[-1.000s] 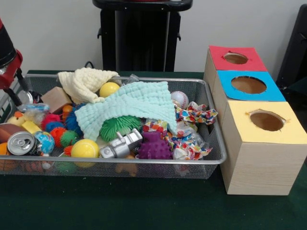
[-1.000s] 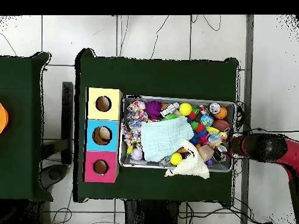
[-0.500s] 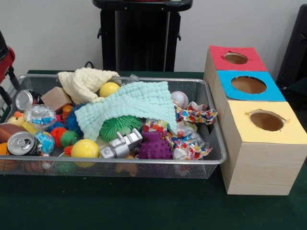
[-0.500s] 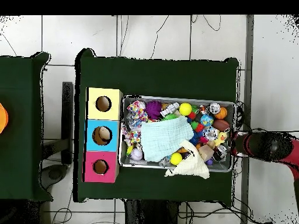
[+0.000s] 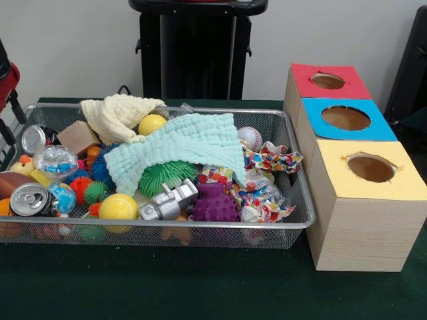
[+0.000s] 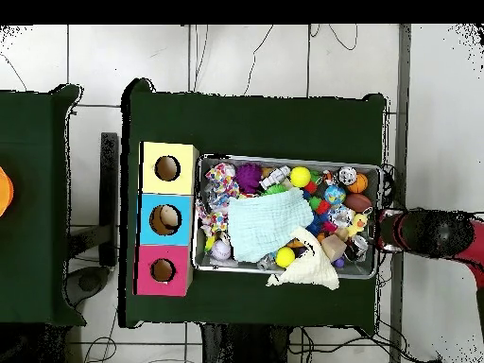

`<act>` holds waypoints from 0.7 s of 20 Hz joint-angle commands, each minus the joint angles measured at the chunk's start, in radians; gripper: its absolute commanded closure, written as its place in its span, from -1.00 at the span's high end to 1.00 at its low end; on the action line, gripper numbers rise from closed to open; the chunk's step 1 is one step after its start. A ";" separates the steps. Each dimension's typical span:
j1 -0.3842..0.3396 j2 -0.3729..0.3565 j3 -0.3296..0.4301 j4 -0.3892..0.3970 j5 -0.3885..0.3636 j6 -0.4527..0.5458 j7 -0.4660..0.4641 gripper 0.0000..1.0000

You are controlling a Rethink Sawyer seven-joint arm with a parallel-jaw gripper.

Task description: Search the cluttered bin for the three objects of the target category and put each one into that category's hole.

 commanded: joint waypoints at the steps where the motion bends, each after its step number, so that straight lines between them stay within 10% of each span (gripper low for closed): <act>1: 0.032 0.068 0.031 -0.051 -0.014 0.028 -0.200 1.00; 14: 0.055 0.197 0.012 -0.172 -0.041 0.021 -0.248 1.00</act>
